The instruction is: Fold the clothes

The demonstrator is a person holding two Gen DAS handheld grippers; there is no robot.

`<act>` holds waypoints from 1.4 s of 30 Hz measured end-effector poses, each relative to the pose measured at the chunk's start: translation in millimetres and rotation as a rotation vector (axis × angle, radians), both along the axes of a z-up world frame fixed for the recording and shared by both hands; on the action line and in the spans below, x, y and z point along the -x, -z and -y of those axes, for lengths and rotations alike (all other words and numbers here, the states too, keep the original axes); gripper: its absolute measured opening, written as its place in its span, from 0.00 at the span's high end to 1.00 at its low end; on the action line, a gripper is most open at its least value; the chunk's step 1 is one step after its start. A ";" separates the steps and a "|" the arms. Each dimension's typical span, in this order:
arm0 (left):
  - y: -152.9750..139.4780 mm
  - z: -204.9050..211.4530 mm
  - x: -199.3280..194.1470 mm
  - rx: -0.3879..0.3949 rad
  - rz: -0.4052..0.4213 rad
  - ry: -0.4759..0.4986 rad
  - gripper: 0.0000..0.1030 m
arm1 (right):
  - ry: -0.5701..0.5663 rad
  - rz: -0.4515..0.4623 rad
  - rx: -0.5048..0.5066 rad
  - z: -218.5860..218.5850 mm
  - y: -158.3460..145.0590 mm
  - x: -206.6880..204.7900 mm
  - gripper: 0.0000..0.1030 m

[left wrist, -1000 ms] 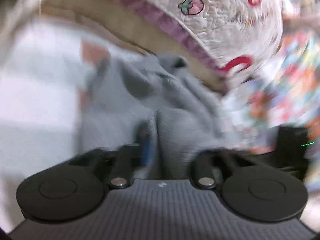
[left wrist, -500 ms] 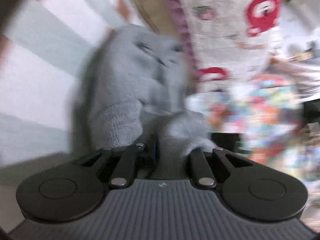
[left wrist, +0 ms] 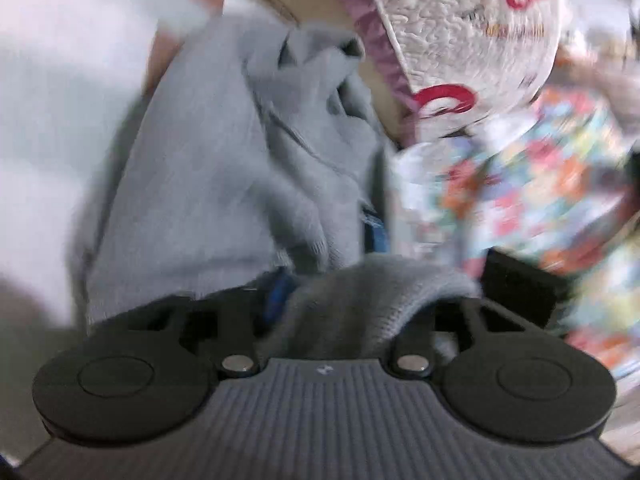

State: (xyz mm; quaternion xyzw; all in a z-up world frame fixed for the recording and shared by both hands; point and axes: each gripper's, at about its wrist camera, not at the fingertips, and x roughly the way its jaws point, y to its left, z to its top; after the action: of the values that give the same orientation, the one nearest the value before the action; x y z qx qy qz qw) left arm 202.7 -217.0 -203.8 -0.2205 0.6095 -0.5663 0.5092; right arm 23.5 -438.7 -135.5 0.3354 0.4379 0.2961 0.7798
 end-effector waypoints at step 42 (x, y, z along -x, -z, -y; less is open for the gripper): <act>-4.8 -55.3 30.8 0.085 -0.163 -0.138 0.90 | -0.323 0.414 1.071 -122.0 -77.0 42.4 0.46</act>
State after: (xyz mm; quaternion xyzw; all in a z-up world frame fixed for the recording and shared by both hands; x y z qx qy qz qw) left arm 171.9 -161.6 -199.0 -0.3285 0.6079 -0.5354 0.4857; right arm -18.9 -316.7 -58.5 -0.2399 0.4107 0.2082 0.8547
